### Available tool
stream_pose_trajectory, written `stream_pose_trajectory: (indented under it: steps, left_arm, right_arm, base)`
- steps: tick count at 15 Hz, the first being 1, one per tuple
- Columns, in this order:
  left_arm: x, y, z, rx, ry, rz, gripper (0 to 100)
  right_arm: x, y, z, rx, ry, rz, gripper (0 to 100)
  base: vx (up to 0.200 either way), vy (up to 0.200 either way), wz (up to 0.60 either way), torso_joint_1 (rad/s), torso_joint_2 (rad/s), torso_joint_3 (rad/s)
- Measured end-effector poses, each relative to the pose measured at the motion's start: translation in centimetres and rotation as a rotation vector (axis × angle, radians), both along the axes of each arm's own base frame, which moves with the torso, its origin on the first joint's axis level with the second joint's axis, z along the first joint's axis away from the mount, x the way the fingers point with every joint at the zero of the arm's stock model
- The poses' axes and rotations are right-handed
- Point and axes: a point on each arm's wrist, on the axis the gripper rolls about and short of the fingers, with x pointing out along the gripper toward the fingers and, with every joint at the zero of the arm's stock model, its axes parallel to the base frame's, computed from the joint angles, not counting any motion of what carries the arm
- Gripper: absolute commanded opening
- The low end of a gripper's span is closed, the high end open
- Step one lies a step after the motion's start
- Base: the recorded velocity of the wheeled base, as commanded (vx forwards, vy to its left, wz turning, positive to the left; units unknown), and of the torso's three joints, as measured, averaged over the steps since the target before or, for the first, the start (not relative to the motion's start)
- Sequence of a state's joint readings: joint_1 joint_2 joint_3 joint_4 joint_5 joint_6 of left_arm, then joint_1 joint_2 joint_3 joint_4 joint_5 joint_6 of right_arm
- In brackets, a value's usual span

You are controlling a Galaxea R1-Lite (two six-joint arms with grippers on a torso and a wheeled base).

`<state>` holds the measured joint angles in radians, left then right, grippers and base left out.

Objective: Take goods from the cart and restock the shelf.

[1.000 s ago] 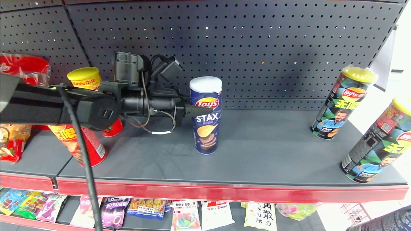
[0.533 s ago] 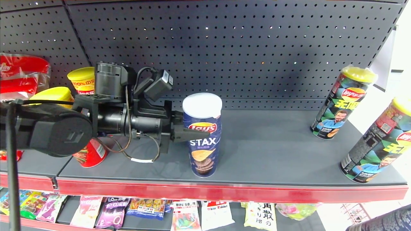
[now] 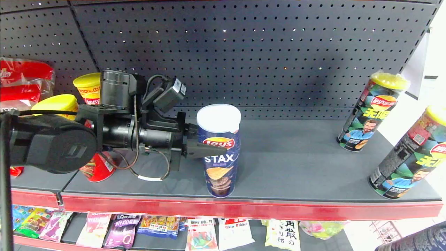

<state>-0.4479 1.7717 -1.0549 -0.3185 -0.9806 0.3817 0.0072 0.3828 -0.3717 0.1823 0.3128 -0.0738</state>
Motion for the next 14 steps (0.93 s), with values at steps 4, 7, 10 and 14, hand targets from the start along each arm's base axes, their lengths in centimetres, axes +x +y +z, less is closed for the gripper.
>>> stream_pose_trajectory:
  steps: [4, 7, 10, 14]
  left_arm:
    - [-0.1, 0.1, -0.5, 0.005, 0.011, 0.000, 0]
    - [-0.3, 0.3, -0.9, 0.012, 0.017, 0.003, 100]
    - [-0.2, 0.5, -1.1, 0.021, 0.031, 0.016, 100]
    - [-0.7, 1.3, -1.4, 0.027, 0.039, 0.035, 100]
  right_arm:
    - [0.1, 0.0, 0.1, 0.000, 0.001, 0.001, 0]
    - [0.2, 0.0, 0.4, 0.000, 0.000, 0.004, 0]
    - [0.5, 0.0, 1.3, 0.000, -0.001, 0.014, 0]
    - [2.5, 0.2, 5.2, -0.013, -0.018, 0.083, 0]
  base:
    - [0.000, 0.000, 0.00, 0.000, 0.00, 0.000]
    - [0.000, 0.000, 0.00, 0.000, 0.00, 0.000]
    - [0.000, 0.000, 0.00, 0.000, 0.00, 0.000]
    - [0.000, 0.000, 0.00, 0.000, 0.00, 0.000]
